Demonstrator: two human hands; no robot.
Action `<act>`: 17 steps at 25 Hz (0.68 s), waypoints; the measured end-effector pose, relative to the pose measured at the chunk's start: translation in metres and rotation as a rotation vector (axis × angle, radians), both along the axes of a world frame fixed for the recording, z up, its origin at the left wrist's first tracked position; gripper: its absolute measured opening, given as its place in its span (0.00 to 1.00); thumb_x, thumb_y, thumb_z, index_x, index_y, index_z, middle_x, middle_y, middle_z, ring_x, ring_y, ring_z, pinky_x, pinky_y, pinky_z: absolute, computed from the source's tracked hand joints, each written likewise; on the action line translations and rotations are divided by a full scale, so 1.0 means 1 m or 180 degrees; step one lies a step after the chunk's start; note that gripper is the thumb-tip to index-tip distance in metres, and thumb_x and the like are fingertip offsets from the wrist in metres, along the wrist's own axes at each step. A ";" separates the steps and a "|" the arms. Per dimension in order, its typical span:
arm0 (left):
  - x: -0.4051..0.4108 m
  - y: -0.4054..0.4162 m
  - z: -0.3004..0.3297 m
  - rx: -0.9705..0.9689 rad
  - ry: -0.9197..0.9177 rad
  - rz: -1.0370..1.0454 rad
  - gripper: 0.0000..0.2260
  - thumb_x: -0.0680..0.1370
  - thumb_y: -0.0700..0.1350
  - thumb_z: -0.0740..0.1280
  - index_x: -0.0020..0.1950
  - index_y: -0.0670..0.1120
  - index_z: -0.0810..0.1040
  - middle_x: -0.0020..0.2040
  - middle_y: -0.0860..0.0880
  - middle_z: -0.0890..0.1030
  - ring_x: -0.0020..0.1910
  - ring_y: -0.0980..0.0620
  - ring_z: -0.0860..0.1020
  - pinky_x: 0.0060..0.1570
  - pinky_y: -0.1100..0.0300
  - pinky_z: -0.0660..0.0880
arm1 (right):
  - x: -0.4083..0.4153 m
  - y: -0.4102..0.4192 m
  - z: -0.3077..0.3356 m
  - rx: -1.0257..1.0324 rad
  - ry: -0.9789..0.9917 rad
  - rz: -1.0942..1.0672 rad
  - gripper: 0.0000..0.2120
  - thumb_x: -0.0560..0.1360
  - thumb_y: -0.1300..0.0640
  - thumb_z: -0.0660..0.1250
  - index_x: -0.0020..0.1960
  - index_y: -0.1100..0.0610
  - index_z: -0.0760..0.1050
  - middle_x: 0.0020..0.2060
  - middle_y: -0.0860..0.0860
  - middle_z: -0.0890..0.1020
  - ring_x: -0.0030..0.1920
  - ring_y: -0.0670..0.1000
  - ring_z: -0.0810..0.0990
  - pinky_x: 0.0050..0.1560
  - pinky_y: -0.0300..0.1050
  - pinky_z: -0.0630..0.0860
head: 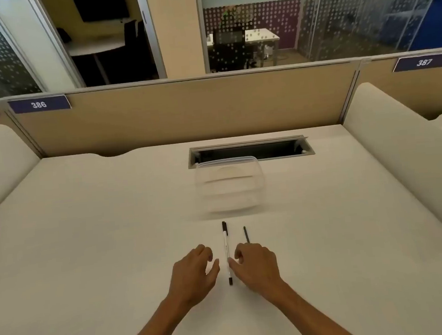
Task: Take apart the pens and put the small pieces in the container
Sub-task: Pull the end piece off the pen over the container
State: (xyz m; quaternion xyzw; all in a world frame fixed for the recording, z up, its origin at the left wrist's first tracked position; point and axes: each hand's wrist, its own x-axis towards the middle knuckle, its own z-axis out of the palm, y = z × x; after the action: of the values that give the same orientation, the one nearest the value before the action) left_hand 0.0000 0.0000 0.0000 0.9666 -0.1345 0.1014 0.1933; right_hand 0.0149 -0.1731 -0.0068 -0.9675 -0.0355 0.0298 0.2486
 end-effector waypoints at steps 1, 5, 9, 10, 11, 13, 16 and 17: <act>-0.002 0.001 -0.002 0.0032 0.0059 0.0014 0.09 0.77 0.52 0.65 0.43 0.47 0.76 0.39 0.53 0.78 0.31 0.55 0.73 0.29 0.60 0.71 | -0.001 0.004 -0.002 -0.0092 0.0089 -0.0018 0.15 0.75 0.41 0.62 0.45 0.51 0.77 0.40 0.46 0.82 0.40 0.47 0.80 0.40 0.42 0.72; -0.006 0.005 -0.009 0.0017 0.0254 0.0091 0.09 0.77 0.53 0.64 0.45 0.48 0.76 0.41 0.53 0.78 0.35 0.54 0.76 0.33 0.58 0.75 | -0.004 0.019 -0.007 -0.0295 0.0114 -0.0091 0.16 0.76 0.40 0.61 0.44 0.53 0.75 0.41 0.48 0.82 0.41 0.50 0.81 0.38 0.42 0.67; -0.007 0.005 -0.016 0.0007 0.0266 0.0130 0.09 0.78 0.52 0.63 0.48 0.48 0.76 0.45 0.54 0.79 0.37 0.55 0.77 0.35 0.59 0.76 | -0.005 0.025 -0.009 -0.0377 0.0081 0.0012 0.14 0.77 0.44 0.59 0.45 0.54 0.75 0.43 0.50 0.82 0.42 0.51 0.81 0.38 0.42 0.65; -0.007 0.004 -0.017 -0.0013 0.0249 0.0117 0.08 0.77 0.51 0.63 0.50 0.48 0.77 0.46 0.54 0.80 0.38 0.55 0.78 0.36 0.59 0.76 | -0.006 0.026 -0.008 -0.0375 0.0071 0.0037 0.13 0.78 0.45 0.59 0.44 0.54 0.74 0.43 0.50 0.82 0.42 0.51 0.81 0.38 0.42 0.64; -0.008 0.004 -0.018 -0.0044 0.0230 0.0096 0.08 0.77 0.50 0.64 0.52 0.47 0.77 0.48 0.53 0.80 0.40 0.54 0.78 0.36 0.59 0.77 | -0.007 0.026 -0.008 -0.0389 0.0075 0.0057 0.12 0.78 0.46 0.59 0.44 0.53 0.73 0.43 0.50 0.82 0.42 0.52 0.81 0.37 0.42 0.64; -0.007 0.002 -0.021 -0.0037 0.0193 0.0016 0.10 0.76 0.47 0.67 0.56 0.47 0.78 0.52 0.51 0.81 0.42 0.52 0.80 0.38 0.59 0.78 | -0.008 0.025 -0.007 -0.0449 0.0034 0.0108 0.12 0.78 0.47 0.59 0.44 0.54 0.74 0.43 0.50 0.82 0.42 0.51 0.80 0.37 0.42 0.63; -0.004 -0.001 -0.018 0.0053 0.0084 -0.0144 0.16 0.74 0.45 0.70 0.62 0.47 0.78 0.61 0.46 0.79 0.53 0.47 0.81 0.45 0.56 0.79 | -0.009 0.019 0.000 -0.0328 -0.0031 0.0083 0.14 0.78 0.45 0.58 0.45 0.54 0.75 0.41 0.49 0.82 0.36 0.48 0.76 0.37 0.41 0.64; -0.002 -0.001 -0.016 0.0094 -0.0006 -0.0229 0.18 0.74 0.45 0.72 0.63 0.47 0.77 0.64 0.45 0.78 0.57 0.46 0.79 0.50 0.54 0.79 | -0.009 0.017 0.003 -0.0208 -0.0111 0.0084 0.14 0.78 0.44 0.58 0.43 0.53 0.74 0.38 0.47 0.81 0.34 0.47 0.73 0.36 0.39 0.64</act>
State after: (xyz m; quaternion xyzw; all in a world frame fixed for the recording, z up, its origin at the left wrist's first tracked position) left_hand -0.0018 -0.0007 -0.0158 0.9638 -0.1708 0.0934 0.1824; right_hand 0.0058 -0.1560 -0.0033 -0.9749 -0.0516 0.0173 0.2157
